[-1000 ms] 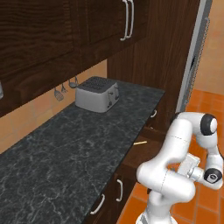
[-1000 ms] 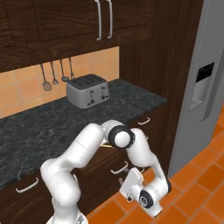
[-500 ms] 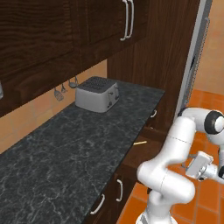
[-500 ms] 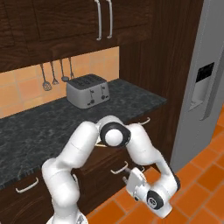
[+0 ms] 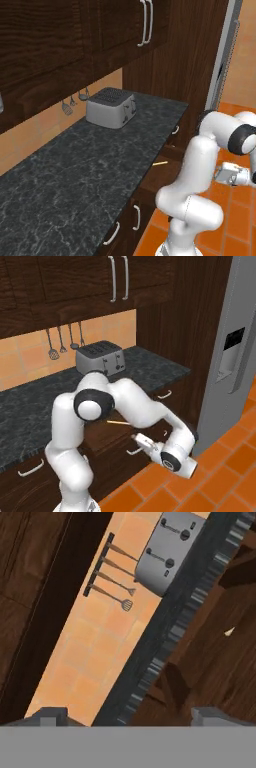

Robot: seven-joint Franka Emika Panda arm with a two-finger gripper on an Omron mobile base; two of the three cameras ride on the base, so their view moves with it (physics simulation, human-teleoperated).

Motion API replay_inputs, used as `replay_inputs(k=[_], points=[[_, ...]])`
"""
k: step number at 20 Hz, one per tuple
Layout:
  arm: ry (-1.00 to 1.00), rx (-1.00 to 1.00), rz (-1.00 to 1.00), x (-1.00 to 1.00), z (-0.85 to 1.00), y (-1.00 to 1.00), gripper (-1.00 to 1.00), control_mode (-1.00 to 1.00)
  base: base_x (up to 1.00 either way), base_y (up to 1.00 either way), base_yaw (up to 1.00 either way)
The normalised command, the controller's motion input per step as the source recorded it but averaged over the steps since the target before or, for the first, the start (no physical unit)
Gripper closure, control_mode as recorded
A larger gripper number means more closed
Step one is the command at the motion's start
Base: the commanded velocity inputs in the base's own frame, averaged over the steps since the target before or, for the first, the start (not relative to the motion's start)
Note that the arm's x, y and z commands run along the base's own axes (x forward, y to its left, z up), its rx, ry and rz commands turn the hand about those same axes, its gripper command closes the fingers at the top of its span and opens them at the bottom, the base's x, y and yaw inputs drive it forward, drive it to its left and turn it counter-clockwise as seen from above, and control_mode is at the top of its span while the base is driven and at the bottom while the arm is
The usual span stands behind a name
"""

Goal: Take a straw from the drawer in front and place it inside the glass cup on the dining counter.

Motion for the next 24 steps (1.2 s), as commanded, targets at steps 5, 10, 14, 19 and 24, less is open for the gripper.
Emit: replay_inputs(k=[5,10,14,19,24], points=[[-0.07,-0.38,0.00,0.01,0.84,0.47,-1.00,-1.00,0.00,0.00,0.00],[0.33,-0.33,0.00,0.53,0.13,0.72,-1.00,-1.00,0.00,0.00,0.00],[0.32,-0.35,-0.01,0.61,-0.12,0.35,-1.00,-1.00,0.00,0.00,0.00],[0.16,-0.28,0.11,0.56,-0.30,0.08,-1.00,-1.00,0.00,0.00,0.00],[0.21,-0.25,0.16,0.63,-0.38,0.03,-1.00,-1.00,0.00,0.00,0.00]])
